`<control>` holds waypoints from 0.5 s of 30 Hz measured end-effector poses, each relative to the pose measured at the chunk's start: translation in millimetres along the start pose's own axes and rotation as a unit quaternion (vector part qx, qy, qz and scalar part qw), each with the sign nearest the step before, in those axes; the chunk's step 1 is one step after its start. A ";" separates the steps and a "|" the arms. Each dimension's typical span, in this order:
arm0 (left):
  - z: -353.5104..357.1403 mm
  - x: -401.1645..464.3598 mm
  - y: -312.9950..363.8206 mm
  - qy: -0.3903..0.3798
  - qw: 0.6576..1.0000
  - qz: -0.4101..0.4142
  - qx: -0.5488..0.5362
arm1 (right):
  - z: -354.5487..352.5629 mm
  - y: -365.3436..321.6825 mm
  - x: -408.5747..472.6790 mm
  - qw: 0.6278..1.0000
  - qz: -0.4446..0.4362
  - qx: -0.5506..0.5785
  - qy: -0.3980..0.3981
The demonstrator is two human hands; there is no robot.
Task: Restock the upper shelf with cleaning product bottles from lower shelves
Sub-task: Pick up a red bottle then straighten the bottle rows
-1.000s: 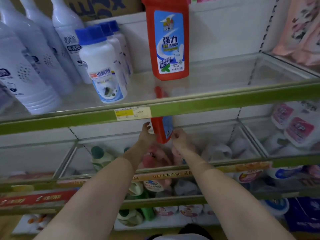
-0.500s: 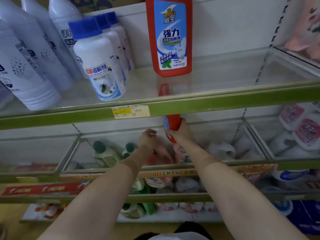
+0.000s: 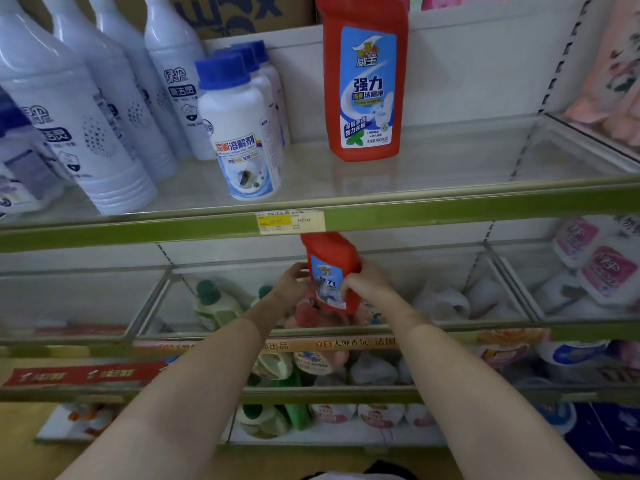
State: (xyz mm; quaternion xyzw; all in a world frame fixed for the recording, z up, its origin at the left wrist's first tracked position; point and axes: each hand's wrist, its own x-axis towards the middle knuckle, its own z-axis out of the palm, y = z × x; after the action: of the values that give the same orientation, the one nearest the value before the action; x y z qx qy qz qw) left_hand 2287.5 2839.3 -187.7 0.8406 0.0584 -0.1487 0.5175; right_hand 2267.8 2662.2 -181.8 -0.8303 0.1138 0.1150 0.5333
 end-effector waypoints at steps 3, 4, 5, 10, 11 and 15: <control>-6.8 -26.5 1.9 -0.058 0.998 0.007 -0.027 | 10.1 -0.2 -14.2 1.000 0.018 0.019 -0.007; -10.3 -31.4 -1.0 -0.065 0.997 0.005 -0.038 | 13.4 -0.2 -19.4 0.999 0.024 0.028 -0.006; -14.0 -35.6 -4.1 -0.071 0.996 0.003 -0.046 | 16.6 -1.5 -26.2 0.998 0.034 0.044 -0.001; -35.1 -60.2 -20.5 -0.080 0.994 0.007 -0.078 | 42.8 -6.2 -53.9 0.995 0.058 0.078 0.036; -39.2 -63.5 -23.9 -0.080 0.993 0.009 -0.091 | 49.4 -7.0 -57.5 0.995 0.051 0.073 0.049; -57.5 -83.4 -33.0 -0.054 0.992 0.028 -0.110 | 68.1 -21.3 -77.5 0.995 0.039 0.054 0.077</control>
State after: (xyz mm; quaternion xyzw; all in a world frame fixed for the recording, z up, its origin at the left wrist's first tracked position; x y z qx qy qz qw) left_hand 2210.9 2910.0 -165.8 0.7706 0.0226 -0.1724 0.6131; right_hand 2196.3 2738.0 -166.8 -0.8017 0.1926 0.0651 0.5621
